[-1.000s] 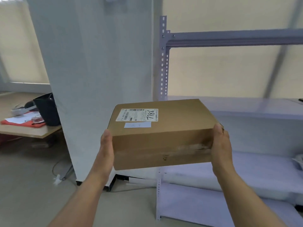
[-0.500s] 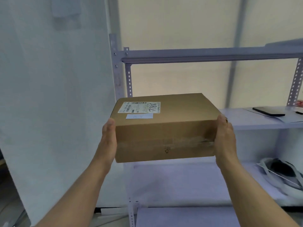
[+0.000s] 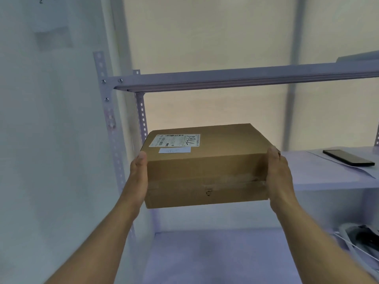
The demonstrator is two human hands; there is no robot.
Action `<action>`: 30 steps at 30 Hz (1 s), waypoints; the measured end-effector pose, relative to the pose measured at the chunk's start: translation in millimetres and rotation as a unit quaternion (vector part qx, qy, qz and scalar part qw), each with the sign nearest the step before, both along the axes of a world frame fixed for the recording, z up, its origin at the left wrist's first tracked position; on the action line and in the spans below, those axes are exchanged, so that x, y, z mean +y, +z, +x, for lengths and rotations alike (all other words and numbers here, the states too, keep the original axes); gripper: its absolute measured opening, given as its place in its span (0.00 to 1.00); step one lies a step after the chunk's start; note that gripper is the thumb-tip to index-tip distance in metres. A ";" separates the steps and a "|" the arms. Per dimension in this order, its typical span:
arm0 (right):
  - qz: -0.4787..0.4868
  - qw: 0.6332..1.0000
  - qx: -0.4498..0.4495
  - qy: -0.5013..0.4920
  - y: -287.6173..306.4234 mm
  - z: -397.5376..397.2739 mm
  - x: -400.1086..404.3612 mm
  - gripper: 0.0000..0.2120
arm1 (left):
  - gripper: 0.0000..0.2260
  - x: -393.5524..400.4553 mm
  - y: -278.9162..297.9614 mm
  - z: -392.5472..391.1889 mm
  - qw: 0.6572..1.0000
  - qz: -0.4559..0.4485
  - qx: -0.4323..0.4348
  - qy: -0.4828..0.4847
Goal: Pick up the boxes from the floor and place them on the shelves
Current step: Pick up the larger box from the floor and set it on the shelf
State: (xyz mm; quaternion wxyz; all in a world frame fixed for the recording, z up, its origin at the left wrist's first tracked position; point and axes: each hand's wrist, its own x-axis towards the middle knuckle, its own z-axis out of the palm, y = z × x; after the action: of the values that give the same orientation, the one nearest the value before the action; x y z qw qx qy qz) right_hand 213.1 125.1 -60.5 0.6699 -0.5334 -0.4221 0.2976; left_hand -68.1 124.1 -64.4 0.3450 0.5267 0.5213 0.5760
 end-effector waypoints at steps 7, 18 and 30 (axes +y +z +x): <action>-0.045 0.999 -0.010 0.017 -11.9 -2.0 45.7 0.33 | 0.49 37.5 -6.2 1.2 0.999 -0.037 0.027 0.026; -0.061 0.989 -0.126 0.045 -36.8 9.2 82.8 0.34 | 0.41 71.3 -36.1 -6.5 0.990 -0.052 0.133 0.010; -0.100 0.964 -0.242 0.052 -42.7 9.5 121.4 0.31 | 0.44 115.6 -46.9 -26.7 0.978 -0.033 0.207 -0.020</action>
State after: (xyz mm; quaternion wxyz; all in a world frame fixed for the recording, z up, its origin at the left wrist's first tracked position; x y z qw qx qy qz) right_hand 222.5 246.6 -103.2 0.4745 -0.6311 -0.5671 0.2346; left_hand -94.8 239.7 -111.3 0.2582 0.6329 0.5895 0.4305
